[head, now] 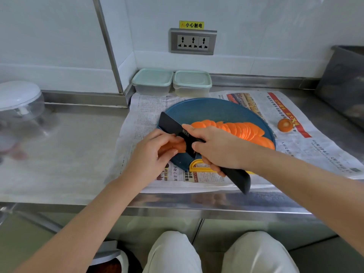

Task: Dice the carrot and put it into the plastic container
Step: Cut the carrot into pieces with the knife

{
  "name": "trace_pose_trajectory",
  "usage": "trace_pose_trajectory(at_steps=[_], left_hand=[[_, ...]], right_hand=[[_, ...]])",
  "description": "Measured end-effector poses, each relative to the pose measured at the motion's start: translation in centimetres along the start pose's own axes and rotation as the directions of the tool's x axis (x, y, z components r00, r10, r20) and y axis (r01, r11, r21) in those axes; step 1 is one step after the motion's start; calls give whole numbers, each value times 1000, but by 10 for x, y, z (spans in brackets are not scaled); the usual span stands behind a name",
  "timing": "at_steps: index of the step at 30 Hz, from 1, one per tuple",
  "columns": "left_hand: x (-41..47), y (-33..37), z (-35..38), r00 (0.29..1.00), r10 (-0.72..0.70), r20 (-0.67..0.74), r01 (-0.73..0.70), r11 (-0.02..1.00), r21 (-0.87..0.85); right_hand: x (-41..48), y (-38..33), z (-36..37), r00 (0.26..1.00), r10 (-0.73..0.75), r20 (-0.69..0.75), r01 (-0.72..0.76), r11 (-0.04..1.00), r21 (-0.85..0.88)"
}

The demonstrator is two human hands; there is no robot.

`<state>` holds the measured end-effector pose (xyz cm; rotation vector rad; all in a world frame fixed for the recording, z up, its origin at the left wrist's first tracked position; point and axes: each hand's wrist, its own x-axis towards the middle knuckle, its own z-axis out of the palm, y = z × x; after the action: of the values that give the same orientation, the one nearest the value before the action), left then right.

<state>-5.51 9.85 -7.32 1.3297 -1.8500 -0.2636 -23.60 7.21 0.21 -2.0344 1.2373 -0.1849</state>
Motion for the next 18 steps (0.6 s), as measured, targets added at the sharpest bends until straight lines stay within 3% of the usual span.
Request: trace_pose_trajectory(at_steps=[5,13,18], left_hand=[[-1,-1,1,1000,1,-20,-3,998,-61],[-2,-1,1,1000,-10,-15,10,1000,20],[-3,0,0,998,-59,-6,59,997,46]], right_hand=[[4,10,23,989,-54,-141,50,998,-30],[-2,2,1,997,-15,-79,15,1000,-4],[-13,-1,-23,999,19,-44,-15,995,99]])
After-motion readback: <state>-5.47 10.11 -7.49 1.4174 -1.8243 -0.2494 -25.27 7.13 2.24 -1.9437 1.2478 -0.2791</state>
